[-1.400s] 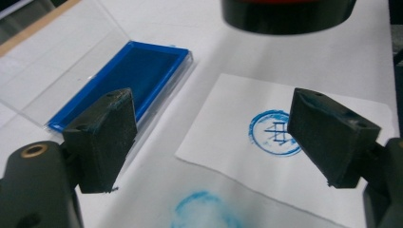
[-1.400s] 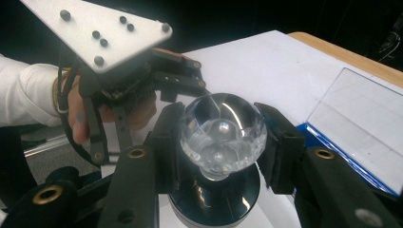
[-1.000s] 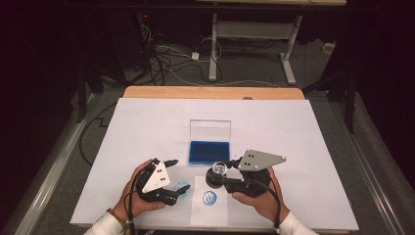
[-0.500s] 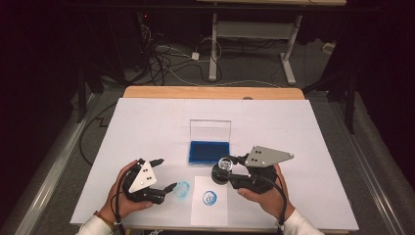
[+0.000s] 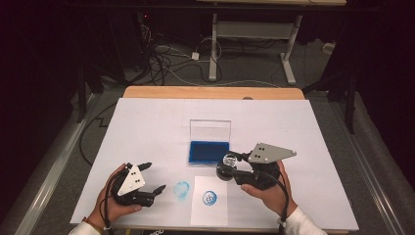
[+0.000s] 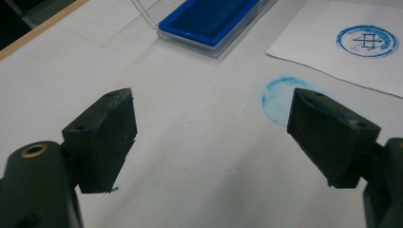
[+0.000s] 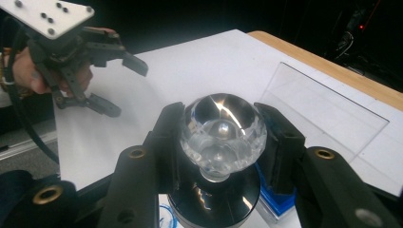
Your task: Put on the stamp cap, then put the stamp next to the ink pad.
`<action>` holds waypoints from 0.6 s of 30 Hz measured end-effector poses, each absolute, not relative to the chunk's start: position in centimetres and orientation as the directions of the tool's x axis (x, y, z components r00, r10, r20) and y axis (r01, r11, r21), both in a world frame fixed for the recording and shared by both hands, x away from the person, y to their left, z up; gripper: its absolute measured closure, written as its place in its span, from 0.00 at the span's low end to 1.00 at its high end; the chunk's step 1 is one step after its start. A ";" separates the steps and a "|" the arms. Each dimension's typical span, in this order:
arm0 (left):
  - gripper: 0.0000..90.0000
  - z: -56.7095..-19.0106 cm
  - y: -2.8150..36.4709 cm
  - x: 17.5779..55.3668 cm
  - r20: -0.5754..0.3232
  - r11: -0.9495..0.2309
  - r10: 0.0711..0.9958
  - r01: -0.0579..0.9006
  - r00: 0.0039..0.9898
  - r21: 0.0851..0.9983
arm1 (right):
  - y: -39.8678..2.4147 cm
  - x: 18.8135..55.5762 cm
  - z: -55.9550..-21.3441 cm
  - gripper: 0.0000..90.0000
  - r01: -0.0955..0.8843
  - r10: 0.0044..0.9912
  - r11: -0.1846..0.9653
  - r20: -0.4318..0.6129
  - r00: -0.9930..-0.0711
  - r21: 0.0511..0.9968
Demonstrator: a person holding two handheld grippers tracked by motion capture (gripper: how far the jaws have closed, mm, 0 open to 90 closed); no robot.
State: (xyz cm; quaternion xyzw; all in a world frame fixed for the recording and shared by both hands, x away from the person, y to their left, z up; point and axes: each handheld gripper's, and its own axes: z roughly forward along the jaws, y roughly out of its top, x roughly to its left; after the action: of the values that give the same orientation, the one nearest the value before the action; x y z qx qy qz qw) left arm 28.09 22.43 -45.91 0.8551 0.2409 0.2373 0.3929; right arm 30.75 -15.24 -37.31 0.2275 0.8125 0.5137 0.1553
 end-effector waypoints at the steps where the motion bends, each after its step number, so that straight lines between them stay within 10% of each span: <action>1: 0.18 -46.0 22.6 27.9 0.215 -0.573 0.601 0.228 0.770 0.787 | -15.3 30.8 -37.3 0.63 0.209 0.533 0.373 -0.024 -0.846 0.904; 18: 0.18 -46.6 23.8 27.6 0.189 -0.572 0.615 0.267 0.765 0.776 | -16.5 32.3 -36.9 0.63 0.245 0.599 0.363 -0.023 -0.801 0.899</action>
State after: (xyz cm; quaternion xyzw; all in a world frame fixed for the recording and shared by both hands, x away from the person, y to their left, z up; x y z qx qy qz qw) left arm 27.58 23.83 -46.63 0.8572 0.2573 0.2260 0.3846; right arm 32.34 -16.47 -36.92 0.2615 0.8063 0.5002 0.1768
